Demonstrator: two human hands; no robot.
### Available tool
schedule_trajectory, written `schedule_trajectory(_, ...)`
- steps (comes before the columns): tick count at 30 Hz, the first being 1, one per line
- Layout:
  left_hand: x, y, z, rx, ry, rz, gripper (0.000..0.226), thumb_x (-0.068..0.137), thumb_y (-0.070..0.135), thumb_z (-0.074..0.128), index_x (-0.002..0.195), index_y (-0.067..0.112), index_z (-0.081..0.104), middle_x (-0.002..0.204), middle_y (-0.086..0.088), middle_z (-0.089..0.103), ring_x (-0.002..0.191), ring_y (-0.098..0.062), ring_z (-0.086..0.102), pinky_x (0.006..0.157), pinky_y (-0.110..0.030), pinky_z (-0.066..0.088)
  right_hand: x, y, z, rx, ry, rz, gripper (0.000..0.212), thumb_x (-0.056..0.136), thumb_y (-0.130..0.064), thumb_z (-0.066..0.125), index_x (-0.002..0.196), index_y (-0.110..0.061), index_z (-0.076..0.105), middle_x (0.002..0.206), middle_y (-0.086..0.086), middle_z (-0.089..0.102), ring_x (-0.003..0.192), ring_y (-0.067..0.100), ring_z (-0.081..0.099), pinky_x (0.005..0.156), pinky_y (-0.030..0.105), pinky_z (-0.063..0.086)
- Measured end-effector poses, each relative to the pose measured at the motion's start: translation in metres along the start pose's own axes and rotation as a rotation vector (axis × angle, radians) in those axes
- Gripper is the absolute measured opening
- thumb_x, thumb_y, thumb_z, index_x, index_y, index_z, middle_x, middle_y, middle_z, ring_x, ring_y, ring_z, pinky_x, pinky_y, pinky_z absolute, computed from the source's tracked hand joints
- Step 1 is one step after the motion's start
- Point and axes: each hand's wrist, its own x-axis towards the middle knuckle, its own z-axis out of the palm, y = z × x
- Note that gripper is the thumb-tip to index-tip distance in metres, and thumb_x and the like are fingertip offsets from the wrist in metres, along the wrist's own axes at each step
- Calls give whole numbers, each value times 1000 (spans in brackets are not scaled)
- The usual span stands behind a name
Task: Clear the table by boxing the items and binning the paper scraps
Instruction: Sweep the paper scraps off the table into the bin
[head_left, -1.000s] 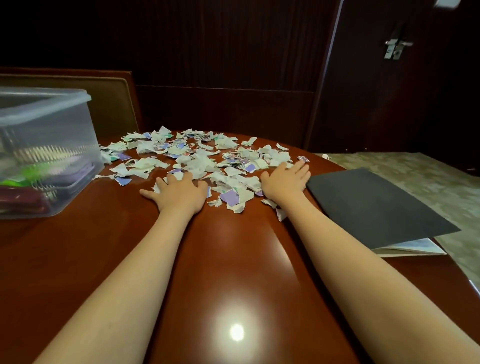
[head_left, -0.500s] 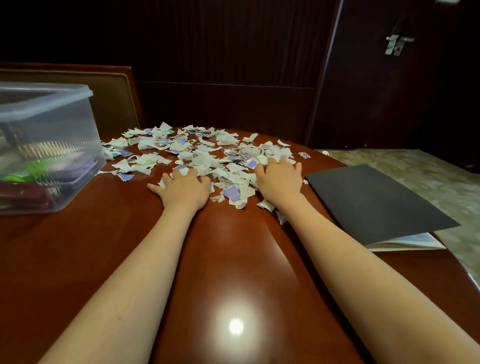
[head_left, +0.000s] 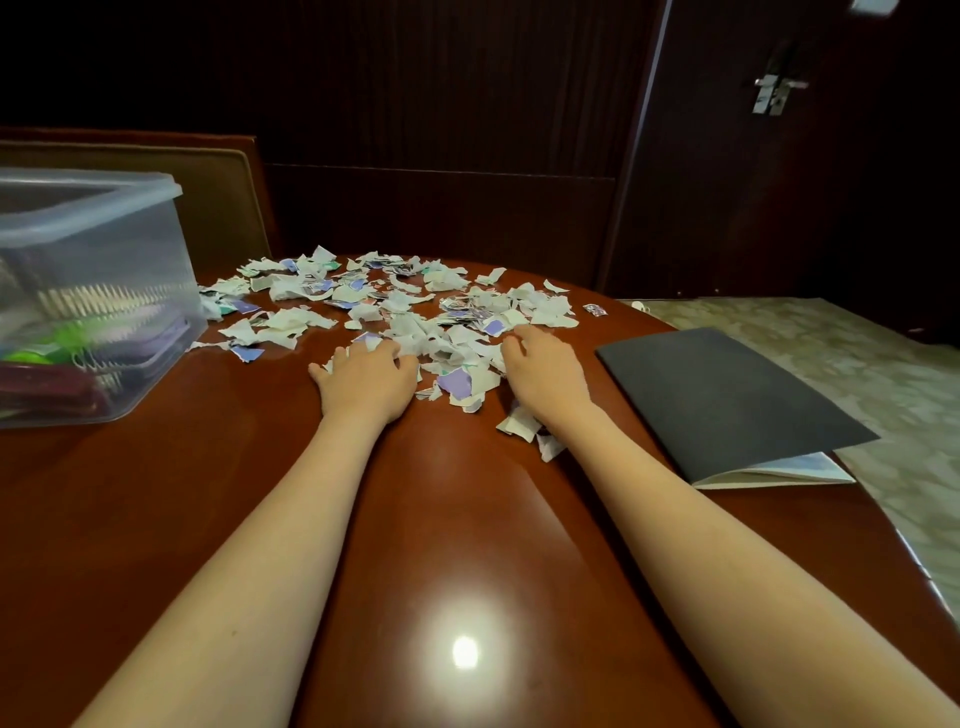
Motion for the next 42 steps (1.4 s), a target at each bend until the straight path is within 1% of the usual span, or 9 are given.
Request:
schedule_trajectory(4, -8, 3, -4, -84, 21, 148, 43, 98, 29, 28, 134, 25, 50, 142, -6, 44, 130, -26, 40, 110, -45, 27, 7, 15, -8, 124, 104, -26, 29, 92, -33, 40, 108, -18, 59, 109, 7, 57, 102, 22, 51, 83, 34, 41)
schedule_trajectory(7, -18, 5, -8, -205, 0, 300, 38, 97, 25, 34, 126, 24, 58, 135, -2, 52, 122, -22, 48, 97, -32, 38, 8, 23, -15, -1, -234, -26, 63, 85, -60, 48, 139, -32, 36, 150, 6, 30, 139, 26, 25, 111, 48, 24)
schedule_trajectory(11, -28, 4, -11, -449, -72, 343, 30, 96, 19, 37, 96, 22, 67, 86, 2, 62, 78, -16, 52, 63, -26, 35, 5, 5, -4, -155, -426, -203, 93, 73, -70, 58, 148, -37, 14, 158, 4, 12, 145, 25, 11, 117, 52, 10)
schedule_trajectory(14, -28, 3, -13, -685, -27, 267, 18, 95, 17, 40, 89, 18, 57, 81, 1, 54, 70, -11, 46, 59, -24, 33, 0, -10, 9, -86, -428, -347, 68, 78, -60, 59, 135, -27, 44, 130, 0, 55, 110, 14, 53, 94, 37, 40)
schedule_trajectory(19, -22, 3, -9, -787, -52, 235, 28, 95, 30, 47, 121, 20, 44, 136, -6, 41, 122, -17, 40, 89, -26, 30, -13, -17, 10, -88, -308, -468, 12, 90, -15, 54, 101, -16, 59, 93, 5, 55, 81, 16, 44, 71, 29, 37)
schedule_trajectory(25, -33, 10, -9, -671, -269, 325, 89, 58, 83, 36, 135, 37, 38, 141, 8, 42, 128, -16, 42, 108, -42, 31, -17, -21, -7, 135, -204, -247, 29, 92, -2, 40, 67, -14, 46, 65, -3, 47, 58, 10, 40, 54, 21, 30)
schedule_trajectory(28, -46, 15, -11, -720, -335, 358, 95, 52, 82, 40, 136, 37, 37, 127, 14, 43, 120, -8, 41, 103, -35, 31, -14, -21, -16, 270, -79, -91, 32, 92, -3, 39, 62, -16, 44, 62, -4, 44, 58, 10, 37, 53, 20, 28)
schedule_trajectory(35, -74, 33, -5, -504, -387, 357, 106, 53, 80, 62, 144, 40, 23, 150, 4, 34, 138, -22, 32, 112, -47, 30, -31, -13, -27, 682, 101, 294, 31, 92, -8, 40, 64, -17, 49, 64, 1, 49, 58, 13, 41, 60, 29, 38)
schedule_trajectory(42, -105, 51, 1, -273, -219, 480, 95, 62, 69, 68, 143, 35, 29, 143, 9, 43, 128, -17, 44, 102, -37, 41, -71, -16, -45, 1084, -32, 510, 20, 94, -10, 44, 79, -15, 56, 70, 6, 56, 58, 16, 53, 47, 22, 44)
